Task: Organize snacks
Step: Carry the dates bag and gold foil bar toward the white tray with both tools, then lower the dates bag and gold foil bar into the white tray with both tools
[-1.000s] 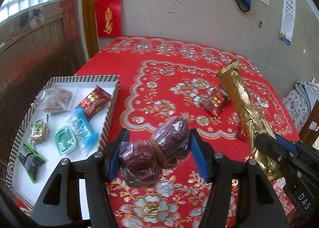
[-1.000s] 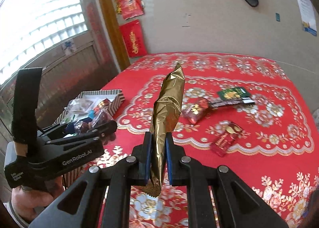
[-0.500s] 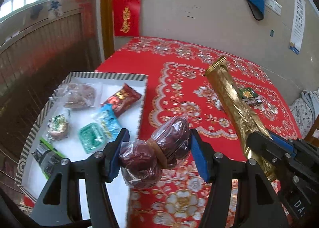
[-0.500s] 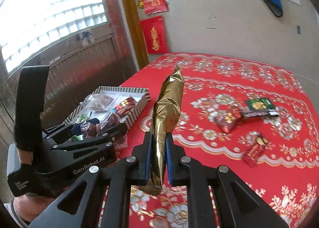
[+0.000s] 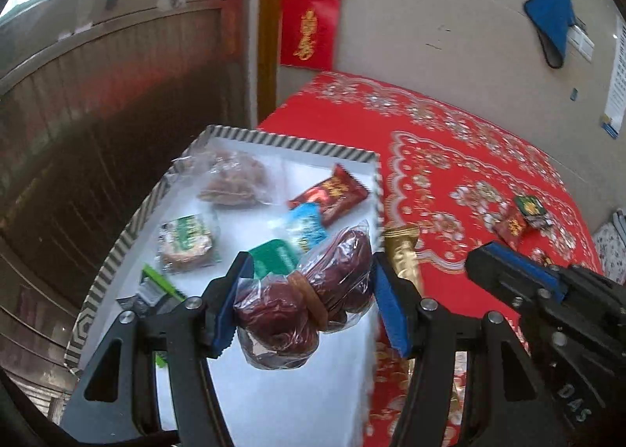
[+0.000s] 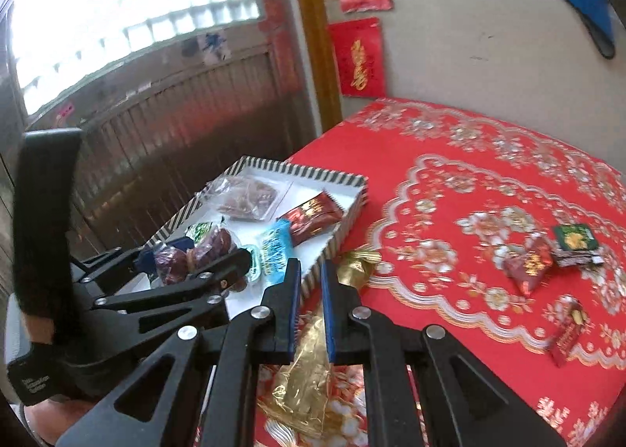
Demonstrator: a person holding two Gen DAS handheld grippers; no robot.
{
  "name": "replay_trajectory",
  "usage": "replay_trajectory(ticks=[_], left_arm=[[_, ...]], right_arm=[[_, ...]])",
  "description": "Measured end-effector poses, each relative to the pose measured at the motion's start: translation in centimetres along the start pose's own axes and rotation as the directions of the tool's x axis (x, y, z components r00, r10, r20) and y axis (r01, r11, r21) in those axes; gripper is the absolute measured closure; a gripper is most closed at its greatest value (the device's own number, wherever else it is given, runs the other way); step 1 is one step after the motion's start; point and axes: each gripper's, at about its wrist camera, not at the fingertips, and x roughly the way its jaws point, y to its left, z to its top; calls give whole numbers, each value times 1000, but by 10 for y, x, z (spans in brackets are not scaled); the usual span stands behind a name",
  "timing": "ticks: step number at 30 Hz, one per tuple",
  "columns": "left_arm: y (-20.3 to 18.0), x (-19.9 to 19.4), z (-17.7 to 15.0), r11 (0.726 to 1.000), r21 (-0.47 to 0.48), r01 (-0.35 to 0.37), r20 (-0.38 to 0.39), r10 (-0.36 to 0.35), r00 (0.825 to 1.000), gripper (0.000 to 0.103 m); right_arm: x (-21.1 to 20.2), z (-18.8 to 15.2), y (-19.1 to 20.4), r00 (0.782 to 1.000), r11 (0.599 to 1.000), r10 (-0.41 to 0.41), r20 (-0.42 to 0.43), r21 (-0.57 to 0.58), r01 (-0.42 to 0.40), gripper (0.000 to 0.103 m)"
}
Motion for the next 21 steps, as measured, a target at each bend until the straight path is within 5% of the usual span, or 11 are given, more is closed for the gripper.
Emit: replay_trajectory(ticks=[5,9,13,16,19,21], left_arm=[[17,5,-2,1000,-29,-12,-10,12,1000,41],[19,11,-3,999,-41,-6,-22,5,1000,41],[16,15,-6,999,-32,-2,-36,1,999,41],[17,16,-7,999,-32,-2,-41,1,999,41],[20,17,-6,999,-42,-1,-40,-1,999,41],[21,18,-5,999,-52,2,-41,-5,999,41]], right_arm=[[20,-8,-14,994,996,46,-96,80,-38,92],[37,-20,-14,983,997,34,-178,73,-21,60],[57,-30,-14,973,990,97,-208,118,-73,59],[58,-31,-19,975,996,6,-222,83,13,67],[49,-36,-31,976,989,73,-206,143,-44,67],[49,-36,-26,975,995,46,-219,97,-25,67]])
